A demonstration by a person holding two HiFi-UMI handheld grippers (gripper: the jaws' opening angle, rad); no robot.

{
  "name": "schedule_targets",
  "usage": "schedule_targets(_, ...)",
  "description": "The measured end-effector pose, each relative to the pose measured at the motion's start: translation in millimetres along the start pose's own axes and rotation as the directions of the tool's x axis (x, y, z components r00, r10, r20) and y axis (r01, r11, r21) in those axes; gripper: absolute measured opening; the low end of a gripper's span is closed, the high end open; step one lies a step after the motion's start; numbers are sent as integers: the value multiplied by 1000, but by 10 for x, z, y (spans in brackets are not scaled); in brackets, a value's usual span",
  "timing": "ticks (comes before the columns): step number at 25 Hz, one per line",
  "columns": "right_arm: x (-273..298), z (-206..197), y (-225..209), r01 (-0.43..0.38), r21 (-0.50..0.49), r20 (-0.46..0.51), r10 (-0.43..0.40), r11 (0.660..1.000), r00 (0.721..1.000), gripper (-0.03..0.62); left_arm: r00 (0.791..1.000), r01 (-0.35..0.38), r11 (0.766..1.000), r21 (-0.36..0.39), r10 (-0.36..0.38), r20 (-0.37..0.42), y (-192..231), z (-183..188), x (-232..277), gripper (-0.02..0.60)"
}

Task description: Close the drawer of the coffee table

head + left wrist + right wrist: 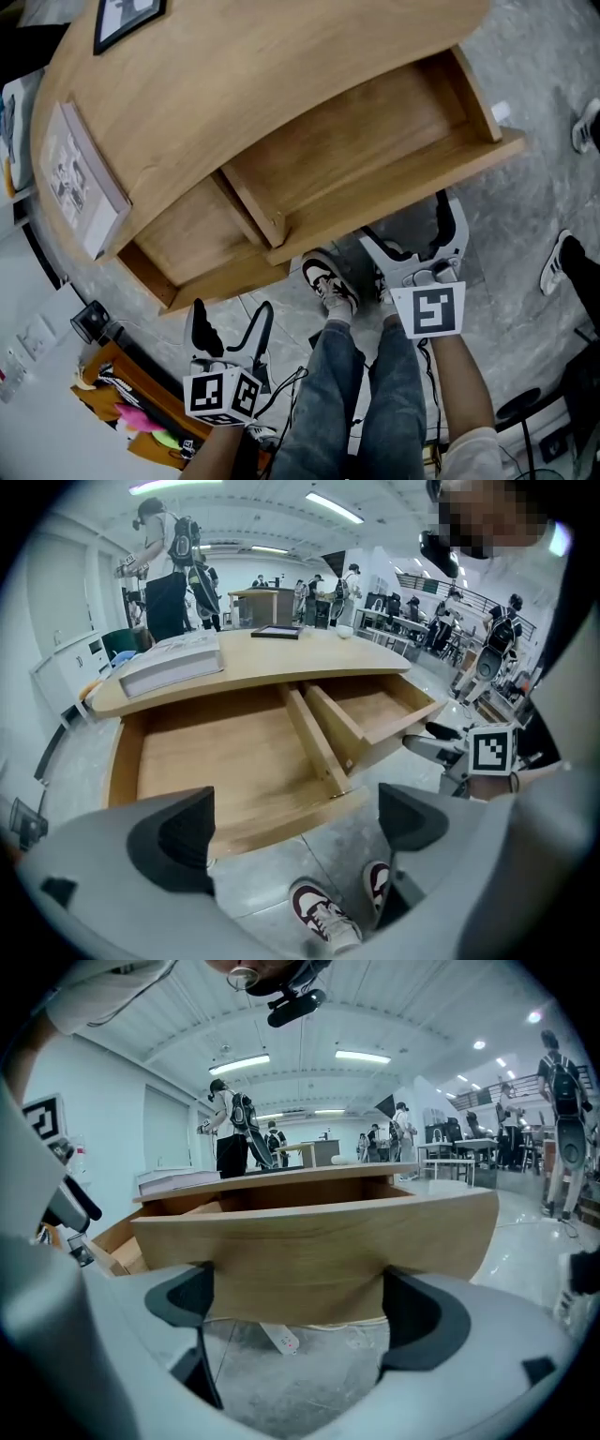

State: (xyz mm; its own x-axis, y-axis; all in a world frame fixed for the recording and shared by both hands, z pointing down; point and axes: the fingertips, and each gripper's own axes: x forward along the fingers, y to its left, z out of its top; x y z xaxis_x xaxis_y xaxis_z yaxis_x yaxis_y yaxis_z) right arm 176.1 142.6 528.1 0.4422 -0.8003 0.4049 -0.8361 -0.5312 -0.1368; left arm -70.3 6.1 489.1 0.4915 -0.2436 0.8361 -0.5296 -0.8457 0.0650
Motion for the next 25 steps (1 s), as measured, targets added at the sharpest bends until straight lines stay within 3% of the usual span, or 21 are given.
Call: schedule_targets(25, 415, 130, -8, -9, -52, -49, 6, 999, 999, 568, 1000, -26, 995, -101, 26, 3, 255, 126, 85, 540)
